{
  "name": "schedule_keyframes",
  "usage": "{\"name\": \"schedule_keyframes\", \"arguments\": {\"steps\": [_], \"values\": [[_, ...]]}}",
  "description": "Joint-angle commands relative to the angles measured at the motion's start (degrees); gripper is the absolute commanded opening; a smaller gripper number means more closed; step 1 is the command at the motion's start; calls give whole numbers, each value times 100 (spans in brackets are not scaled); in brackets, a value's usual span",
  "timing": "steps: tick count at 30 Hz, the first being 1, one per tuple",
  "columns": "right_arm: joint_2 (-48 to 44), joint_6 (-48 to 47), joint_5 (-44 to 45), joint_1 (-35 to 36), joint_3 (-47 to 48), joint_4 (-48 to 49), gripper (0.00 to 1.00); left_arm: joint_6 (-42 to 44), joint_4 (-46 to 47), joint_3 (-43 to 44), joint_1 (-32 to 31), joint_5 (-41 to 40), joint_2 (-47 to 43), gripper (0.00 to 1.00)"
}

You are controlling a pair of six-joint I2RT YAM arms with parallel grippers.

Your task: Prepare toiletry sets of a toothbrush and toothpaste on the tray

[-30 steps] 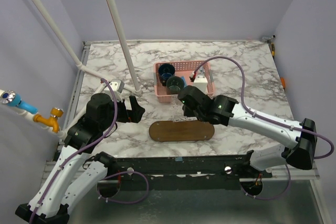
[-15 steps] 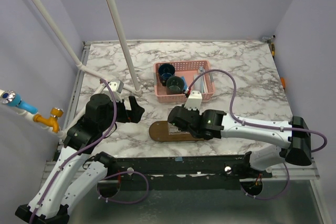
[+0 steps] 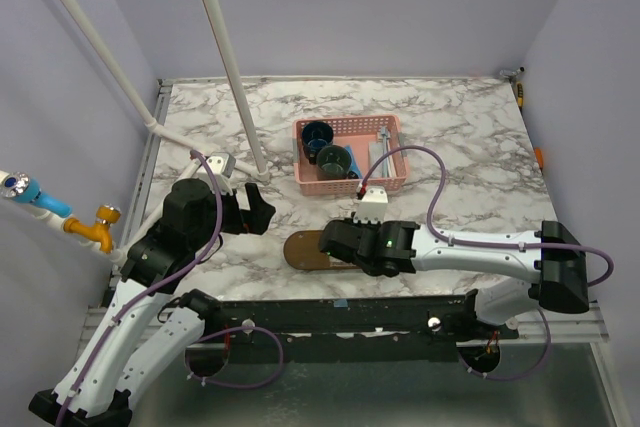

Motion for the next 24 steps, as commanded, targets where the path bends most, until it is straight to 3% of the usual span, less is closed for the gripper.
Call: {"name": "schedule_keyframes", "arguments": {"steps": [1,24], "values": [[-6,168,359,40,-63,110,0,26,-18,-35,-32,-116,-21,99],[-266,-334,21,40,-519,795,0,34,-19,-29,-32,-146,50,99]]}}
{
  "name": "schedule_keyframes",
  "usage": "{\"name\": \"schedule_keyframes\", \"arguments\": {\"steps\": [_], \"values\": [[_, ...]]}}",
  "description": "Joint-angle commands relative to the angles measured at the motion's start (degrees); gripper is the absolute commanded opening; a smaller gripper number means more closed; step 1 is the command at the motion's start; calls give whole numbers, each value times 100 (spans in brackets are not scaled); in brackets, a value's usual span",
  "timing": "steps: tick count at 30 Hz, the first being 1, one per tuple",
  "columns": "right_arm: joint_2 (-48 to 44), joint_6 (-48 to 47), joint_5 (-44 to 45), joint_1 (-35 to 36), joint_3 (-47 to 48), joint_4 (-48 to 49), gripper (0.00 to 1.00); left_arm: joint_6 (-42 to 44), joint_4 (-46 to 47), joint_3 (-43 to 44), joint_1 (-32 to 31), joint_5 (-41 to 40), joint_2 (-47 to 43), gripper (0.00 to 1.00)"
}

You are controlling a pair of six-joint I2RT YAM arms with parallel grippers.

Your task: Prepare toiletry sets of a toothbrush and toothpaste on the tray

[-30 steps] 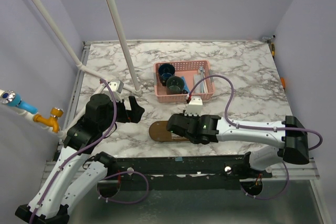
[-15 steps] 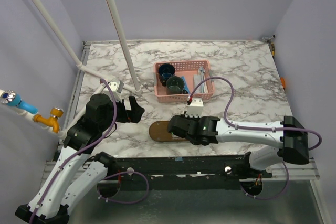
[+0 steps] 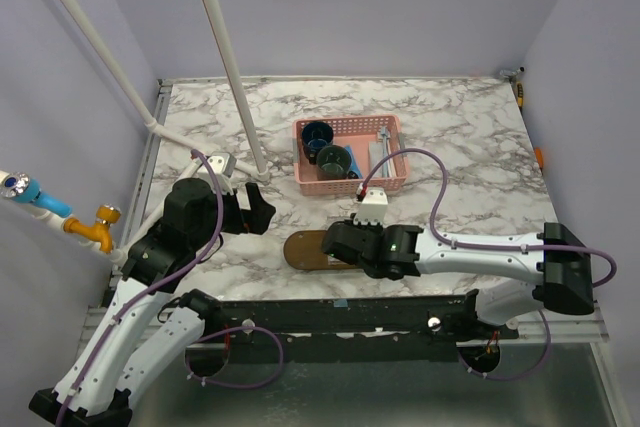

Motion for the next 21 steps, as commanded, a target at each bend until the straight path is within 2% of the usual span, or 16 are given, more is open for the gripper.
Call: {"name": "schedule_keyframes", "arguments": {"steps": [1,15,21], "values": [[-140,-116,-16,40,-161,215,0,34,-17,-29,-33,-142,28,99],[-259,-111,-79,40,-267,243,1,34,-17,-29,-33,-150,61,99],[-261,-126,-42,48,-193,181,17,34,-17,-28,-33,-136,52,99]]}}
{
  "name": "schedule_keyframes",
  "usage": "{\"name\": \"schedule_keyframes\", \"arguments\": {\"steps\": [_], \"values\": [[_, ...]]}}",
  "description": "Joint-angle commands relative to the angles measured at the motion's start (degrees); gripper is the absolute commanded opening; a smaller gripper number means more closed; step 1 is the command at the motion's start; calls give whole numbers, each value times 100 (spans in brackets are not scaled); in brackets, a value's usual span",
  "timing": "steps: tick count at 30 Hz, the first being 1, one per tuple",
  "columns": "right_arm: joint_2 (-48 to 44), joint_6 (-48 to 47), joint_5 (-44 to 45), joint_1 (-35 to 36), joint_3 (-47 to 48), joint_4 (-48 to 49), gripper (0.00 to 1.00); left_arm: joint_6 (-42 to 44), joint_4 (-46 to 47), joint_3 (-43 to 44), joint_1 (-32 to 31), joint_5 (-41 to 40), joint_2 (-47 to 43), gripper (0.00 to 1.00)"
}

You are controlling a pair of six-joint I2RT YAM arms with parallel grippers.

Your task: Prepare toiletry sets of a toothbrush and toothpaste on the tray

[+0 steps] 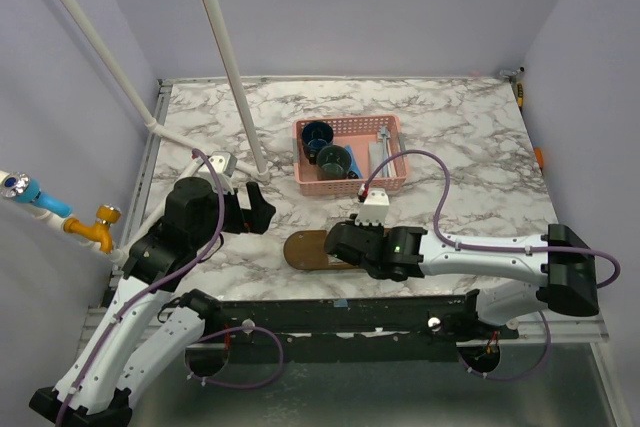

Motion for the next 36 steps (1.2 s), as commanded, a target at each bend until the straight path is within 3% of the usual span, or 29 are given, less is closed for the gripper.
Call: {"name": "schedule_keyframes", "arguments": {"steps": [1,4,19,30,36], "values": [[-97,-12,13,48,20,-84,19,34,-13,-29,-33,-116,-4,99],[-94,-10,43,43,47,-84,27,34,-4,-29,-37,-103,-6,99],[-400,-100,220,44,501,-463,35,43,-12,-27,-33,-57,62,99],[-416,-1260,446,-26,1456,-478,38,47,-6,-20,-33,-21,113,99],[-184,-2104,182,-528,2010,-339,38,52,-5,-29,-33,-37,93,99]]}}
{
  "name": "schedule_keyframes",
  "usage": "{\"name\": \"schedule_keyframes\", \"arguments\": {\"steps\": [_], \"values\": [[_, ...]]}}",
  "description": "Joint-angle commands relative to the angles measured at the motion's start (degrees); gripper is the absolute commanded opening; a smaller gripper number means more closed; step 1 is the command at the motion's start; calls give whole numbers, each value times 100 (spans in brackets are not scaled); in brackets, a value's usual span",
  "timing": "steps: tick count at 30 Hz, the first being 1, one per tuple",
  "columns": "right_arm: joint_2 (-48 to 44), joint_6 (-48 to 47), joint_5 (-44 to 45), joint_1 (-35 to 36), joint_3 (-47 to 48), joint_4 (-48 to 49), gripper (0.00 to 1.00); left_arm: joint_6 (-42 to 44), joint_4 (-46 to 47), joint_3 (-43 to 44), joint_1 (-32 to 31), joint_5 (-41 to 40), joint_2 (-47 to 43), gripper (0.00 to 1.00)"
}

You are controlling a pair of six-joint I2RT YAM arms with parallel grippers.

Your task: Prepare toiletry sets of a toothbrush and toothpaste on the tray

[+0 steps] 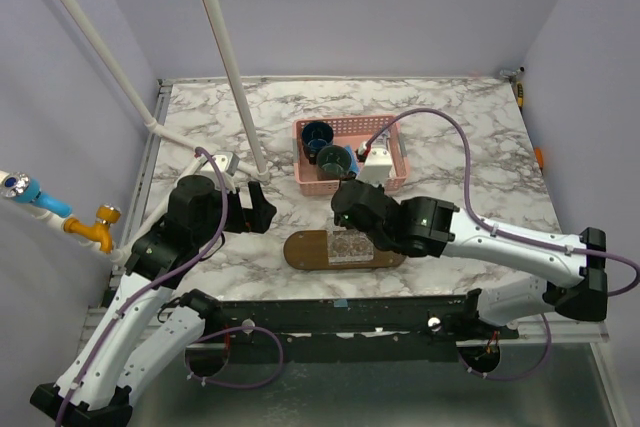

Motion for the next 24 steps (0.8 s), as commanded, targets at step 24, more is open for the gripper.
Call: {"name": "schedule_keyframes", "arguments": {"steps": [24], "values": [[2568,-2388,-2650,-2566,2128,512,40,58,16,-20,-30,-9,-10,99]]}}
